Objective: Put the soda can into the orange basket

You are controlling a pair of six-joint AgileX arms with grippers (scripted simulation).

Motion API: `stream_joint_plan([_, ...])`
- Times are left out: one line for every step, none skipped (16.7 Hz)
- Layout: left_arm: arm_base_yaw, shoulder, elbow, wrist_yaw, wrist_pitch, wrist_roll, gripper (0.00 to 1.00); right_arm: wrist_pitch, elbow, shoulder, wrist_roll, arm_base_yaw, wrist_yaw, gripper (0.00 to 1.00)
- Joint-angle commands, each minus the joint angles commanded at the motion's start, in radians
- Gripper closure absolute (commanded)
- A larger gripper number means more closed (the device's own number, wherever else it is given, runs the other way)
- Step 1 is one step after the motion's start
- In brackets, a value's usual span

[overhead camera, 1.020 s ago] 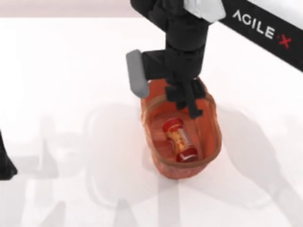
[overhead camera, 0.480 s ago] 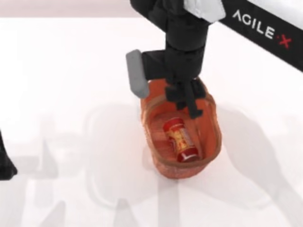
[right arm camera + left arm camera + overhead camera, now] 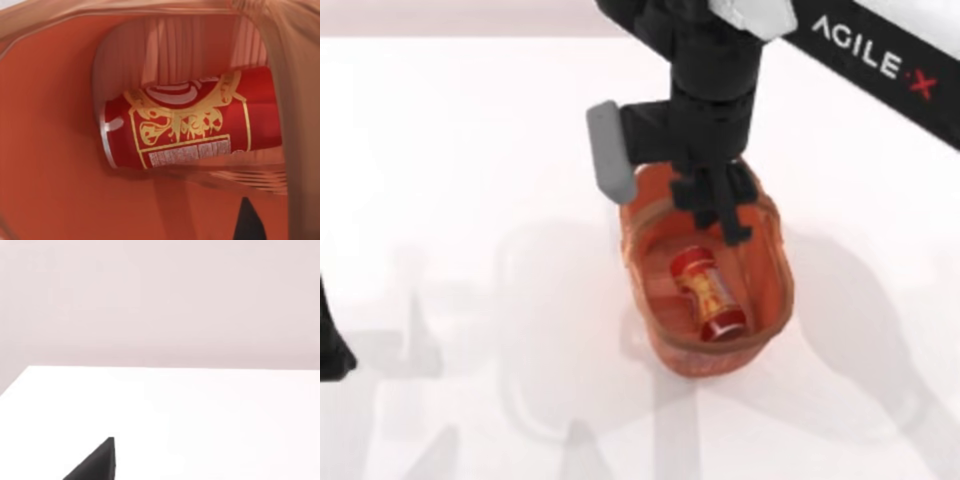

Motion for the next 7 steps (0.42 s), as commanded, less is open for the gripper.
stream_joint_plan([0.0, 0.0, 0.0, 0.0, 0.0, 0.0, 0.0, -0.032, 0.035, 0.004, -0.004, -0.004, 0.0, 1.0])
stream_joint_plan([0.0, 0.0, 0.0, 0.0, 0.0, 0.0, 0.0, -0.069, 0.08, 0.008, -0.01, -0.009, 0.001, 1.0])
stream_joint_plan([0.0, 0.0, 0.0, 0.0, 0.0, 0.0, 0.0, -0.106, 0.125, 0.012, -0.015, -0.013, 0.001, 1.0])
stream_joint_plan([0.0, 0.0, 0.0, 0.0, 0.0, 0.0, 0.0, -0.14, 0.161, 0.014, -0.02, -0.017, 0.0, 1.0])
stream_joint_plan([0.0, 0.0, 0.0, 0.0, 0.0, 0.0, 0.0, -0.165, 0.187, 0.016, -0.024, -0.021, 0.0, 1.0])
stream_joint_plan([0.0, 0.0, 0.0, 0.0, 0.0, 0.0, 0.0, -0.179, 0.201, 0.016, -0.026, -0.023, 0.0, 1.0])
stream_joint_plan([0.0, 0.0, 0.0, 0.0, 0.0, 0.0, 0.0, -0.183, 0.206, 0.016, -0.027, -0.024, 0.0, 1.0])
